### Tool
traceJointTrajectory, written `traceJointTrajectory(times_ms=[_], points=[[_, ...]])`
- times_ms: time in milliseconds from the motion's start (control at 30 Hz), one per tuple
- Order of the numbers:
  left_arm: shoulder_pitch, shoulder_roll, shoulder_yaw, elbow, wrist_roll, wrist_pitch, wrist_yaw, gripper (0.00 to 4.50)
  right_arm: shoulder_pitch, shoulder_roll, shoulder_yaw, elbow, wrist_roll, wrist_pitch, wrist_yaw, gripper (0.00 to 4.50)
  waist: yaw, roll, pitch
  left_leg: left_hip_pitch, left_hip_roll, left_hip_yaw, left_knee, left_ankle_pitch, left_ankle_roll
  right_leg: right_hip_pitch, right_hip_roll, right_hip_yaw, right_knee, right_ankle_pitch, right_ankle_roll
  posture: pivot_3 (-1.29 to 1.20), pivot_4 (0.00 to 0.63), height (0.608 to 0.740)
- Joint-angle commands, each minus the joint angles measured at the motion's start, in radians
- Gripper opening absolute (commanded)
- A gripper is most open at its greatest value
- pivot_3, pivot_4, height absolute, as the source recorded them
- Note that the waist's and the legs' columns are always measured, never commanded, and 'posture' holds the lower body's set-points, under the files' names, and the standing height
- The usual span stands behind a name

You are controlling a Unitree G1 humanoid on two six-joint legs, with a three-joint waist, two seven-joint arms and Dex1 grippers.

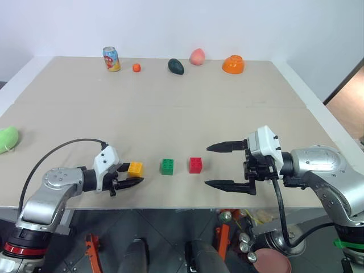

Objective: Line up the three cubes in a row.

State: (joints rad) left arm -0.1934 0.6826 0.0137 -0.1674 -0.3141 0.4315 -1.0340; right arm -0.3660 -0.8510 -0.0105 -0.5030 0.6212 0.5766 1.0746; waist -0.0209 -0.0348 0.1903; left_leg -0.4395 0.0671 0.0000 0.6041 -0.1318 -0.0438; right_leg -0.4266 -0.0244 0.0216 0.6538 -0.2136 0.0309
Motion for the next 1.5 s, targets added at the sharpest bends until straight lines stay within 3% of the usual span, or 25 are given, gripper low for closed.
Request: traceJointTrajectory(times_ms=[33, 400, 633, 1233, 1500], points=[[-0.017, 0.002, 0.013, 0.009, -0.013, -0.026, 0.002, 1.91, -0.010, -0.008, -0.025, -0.002, 0.009, -0.018, 0.014, 4.50, 0.000, 0.000, 0.000, 0.000, 0.000, 0.000, 0.000, 0.000, 0.000, 0.000, 0.000, 0.000, 0.000, 0.000, 0.000, 0.00, 0.150, 0.738], [-0.165, -0.006, -0.031, 0.242, 0.023, -0.140, -0.051, 1.91, 0.033, -0.037, -0.041, 0.042, -0.023, -0.034, 0.015, 4.50, 0.001, 0.000, 0.000, -0.001, 0.000, 0.000, 0.000, 0.000, 0.000, 0.000, 0.000, 0.000, -0.001, 0.000, 0.000, 0.00, 0.150, 0.738], [-0.201, -0.027, -0.054, 0.292, 0.030, -0.162, -0.063, 1.91, 0.051, -0.041, -0.054, 0.046, -0.029, -0.038, 0.007, 4.50, 0.001, 0.000, 0.000, -0.001, 0.000, 0.000, -0.001, 0.000, 0.000, 0.000, 0.000, 0.000, -0.001, 0.000, 0.000, 0.00, 0.150, 0.738], [-0.136, -0.036, -0.049, 0.169, 0.000, -0.064, -0.038, 1.91, 0.046, -0.022, -0.029, 0.052, -0.041, -0.039, -0.008, 4.50, 0.001, 0.000, 0.000, 0.000, 0.000, 0.000, -0.001, 0.000, 0.000, 0.000, 0.000, 0.000, -0.001, 0.000, 0.000, 0.00, 0.150, 0.738], [-0.111, -0.018, -0.068, 0.187, 0.043, -0.114, -0.039, 1.91, 0.043, -0.019, -0.025, 0.057, -0.045, -0.044, -0.006, 4.50, 0.000, 0.000, 0.000, 0.000, 0.000, 0.000, -0.001, 0.000, 0.000, 0.000, 0.000, 0.000, -0.001, 0.000, 0.000, 0.00, 0.150, 0.738]])
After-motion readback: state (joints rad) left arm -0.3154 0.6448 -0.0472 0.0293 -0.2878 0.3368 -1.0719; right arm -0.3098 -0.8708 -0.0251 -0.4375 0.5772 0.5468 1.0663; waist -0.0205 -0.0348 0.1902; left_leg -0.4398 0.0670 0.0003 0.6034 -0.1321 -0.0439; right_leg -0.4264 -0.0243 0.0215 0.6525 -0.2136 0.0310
